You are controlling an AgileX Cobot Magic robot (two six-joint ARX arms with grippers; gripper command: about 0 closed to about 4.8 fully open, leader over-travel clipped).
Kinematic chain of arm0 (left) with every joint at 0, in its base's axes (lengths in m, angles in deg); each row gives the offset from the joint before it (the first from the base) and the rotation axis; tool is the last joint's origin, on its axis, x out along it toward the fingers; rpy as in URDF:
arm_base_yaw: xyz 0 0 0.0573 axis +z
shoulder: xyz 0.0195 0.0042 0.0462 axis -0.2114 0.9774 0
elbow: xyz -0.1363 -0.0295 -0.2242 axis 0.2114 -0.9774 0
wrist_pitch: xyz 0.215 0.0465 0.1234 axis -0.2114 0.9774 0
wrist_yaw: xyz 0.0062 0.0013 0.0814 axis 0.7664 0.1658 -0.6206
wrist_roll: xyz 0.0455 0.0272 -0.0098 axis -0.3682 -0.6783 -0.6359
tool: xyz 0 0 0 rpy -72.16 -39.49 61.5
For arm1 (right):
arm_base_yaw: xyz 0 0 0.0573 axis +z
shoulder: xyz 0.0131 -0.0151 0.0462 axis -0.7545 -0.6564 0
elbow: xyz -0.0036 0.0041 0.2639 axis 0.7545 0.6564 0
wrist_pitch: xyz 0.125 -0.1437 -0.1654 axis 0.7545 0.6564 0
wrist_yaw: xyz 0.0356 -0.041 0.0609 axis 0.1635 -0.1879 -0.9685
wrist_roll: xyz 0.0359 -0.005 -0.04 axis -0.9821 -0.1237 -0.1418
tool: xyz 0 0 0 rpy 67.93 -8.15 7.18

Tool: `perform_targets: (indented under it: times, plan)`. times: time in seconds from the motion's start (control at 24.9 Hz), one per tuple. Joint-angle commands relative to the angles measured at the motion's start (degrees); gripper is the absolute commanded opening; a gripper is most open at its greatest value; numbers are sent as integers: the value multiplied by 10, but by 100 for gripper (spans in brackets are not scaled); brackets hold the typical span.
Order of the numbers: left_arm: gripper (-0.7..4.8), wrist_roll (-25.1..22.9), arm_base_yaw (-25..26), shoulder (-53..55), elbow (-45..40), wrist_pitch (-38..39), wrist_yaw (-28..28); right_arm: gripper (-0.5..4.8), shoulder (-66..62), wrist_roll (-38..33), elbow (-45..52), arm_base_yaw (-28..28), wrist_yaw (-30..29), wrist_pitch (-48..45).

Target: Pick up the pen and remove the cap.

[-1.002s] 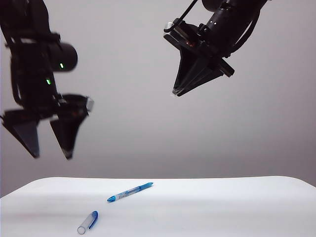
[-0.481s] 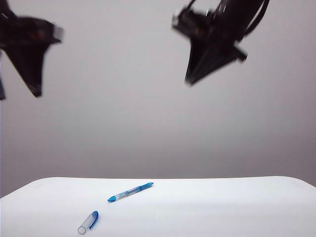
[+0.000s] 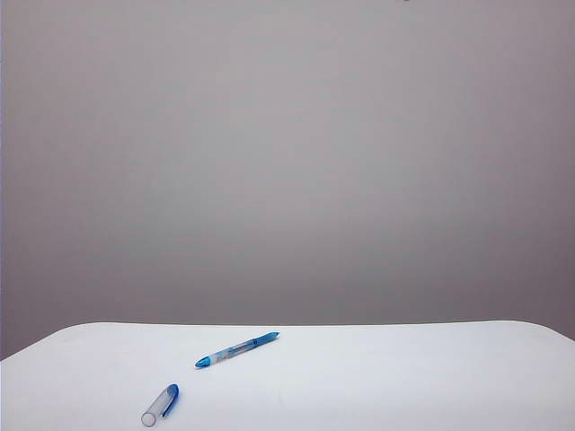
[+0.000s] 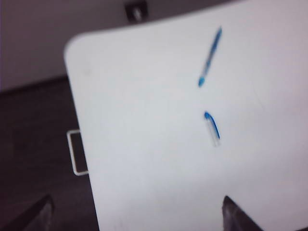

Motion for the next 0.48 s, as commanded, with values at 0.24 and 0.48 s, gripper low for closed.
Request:
perform_targets:
  times: [0.24,0.48]
  plan:
    - [461,0,47,-214,-121,-127,-2,-1,198,-56,230,-70,22,-168]
    - [454,21,47,-297,-192,-201,23,-1,296,-67,341,-135,-32,-258]
